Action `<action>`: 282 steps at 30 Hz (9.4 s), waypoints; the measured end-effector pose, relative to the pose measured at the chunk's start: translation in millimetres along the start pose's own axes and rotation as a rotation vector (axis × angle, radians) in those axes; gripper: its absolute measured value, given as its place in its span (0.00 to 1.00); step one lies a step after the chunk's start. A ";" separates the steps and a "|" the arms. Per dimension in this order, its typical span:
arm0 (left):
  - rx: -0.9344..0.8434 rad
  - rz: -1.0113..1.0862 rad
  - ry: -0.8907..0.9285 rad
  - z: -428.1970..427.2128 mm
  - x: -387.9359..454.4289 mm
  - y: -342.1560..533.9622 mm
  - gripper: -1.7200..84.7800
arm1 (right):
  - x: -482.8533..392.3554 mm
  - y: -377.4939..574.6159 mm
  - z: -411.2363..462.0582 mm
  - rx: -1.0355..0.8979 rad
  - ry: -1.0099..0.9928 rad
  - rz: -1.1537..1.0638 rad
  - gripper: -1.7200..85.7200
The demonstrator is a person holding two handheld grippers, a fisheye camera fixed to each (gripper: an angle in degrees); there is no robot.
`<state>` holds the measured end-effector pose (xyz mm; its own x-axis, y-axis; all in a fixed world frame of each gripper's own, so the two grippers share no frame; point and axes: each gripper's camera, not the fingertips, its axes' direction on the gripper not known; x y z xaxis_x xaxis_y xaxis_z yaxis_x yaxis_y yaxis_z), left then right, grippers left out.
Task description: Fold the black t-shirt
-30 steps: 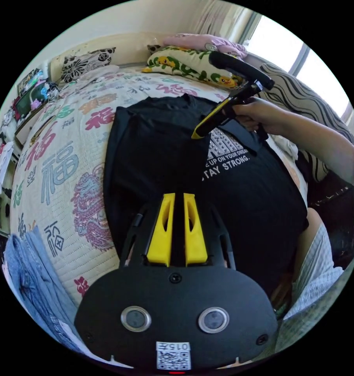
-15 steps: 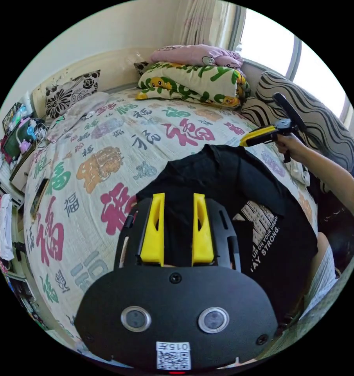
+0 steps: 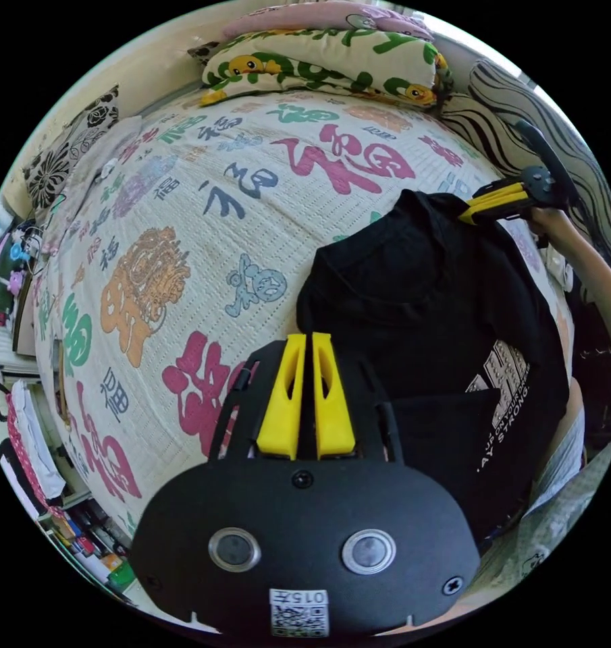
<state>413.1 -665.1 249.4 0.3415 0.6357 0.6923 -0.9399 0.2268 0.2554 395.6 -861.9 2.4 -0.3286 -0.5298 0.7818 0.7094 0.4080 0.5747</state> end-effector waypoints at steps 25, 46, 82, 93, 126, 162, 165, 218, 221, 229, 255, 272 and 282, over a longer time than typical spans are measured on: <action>0.542 0.091 -0.116 -243.0 212.6 293.9 0.03 | -83.4 346.2 -149.3 0.330 -0.158 -0.041 0.02; 0.019 0.005 -0.193 -189.1 436.8 510.0 0.02 | -153.3 609.3 -42.9 -0.048 -0.165 0.225 0.03; 0.044 -0.413 0.210 -169.1 283.5 546.9 0.02 | -23.4 695.8 8.1 0.179 -0.485 0.522 0.02; 0.304 -0.798 0.284 -182.4 66.3 567.5 0.08 | 88.7 611.4 -0.5 0.368 -0.552 0.652 0.09; 0.246 -0.477 0.414 -203.0 122.5 658.3 0.04 | -73.9 445.9 79.3 0.053 -0.473 0.263 0.03; 0.328 -1.228 0.071 -342.4 336.6 905.0 0.13 | -538.6 -47.6 137.7 -0.145 0.022 -0.471 0.10; 0.276 -1.201 0.130 -342.4 343.7 895.2 0.13 | -551.6 -65.6 161.6 -0.262 0.143 -0.517 0.09; 0.410 0.301 0.094 -384.6 919.9 254.9 0.01 | 174.7 373.6 39.5 0.287 -0.607 0.254 0.09; 0.388 0.318 0.090 -372.5 916.9 247.0 0.01 | 182.4 375.7 48.2 0.254 -0.651 0.331 0.03; 0.349 0.385 -0.004 -338.8 907.5 232.1 0.03 | 201.4 417.6 38.1 0.294 -0.541 0.404 0.03; 0.053 -0.026 0.133 -251.3 581.9 306.9 0.07 | 78.2 624.9 21.4 -0.007 -0.401 0.165 0.01; 0.323 -0.375 0.434 -191.8 260.4 205.5 0.17 | 234.6 522.5 9.6 0.241 -0.655 0.382 0.12; 0.264 -0.334 0.716 -137.1 241.3 200.6 0.06 | 252.6 547.0 27.9 0.229 -0.910 0.407 0.06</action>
<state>306.3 -365.1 375.2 0.4321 0.9016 -0.0219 -0.7275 0.3628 0.5823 683.3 -751.8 520.9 -0.5064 0.4073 0.7601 0.7680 0.6138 0.1827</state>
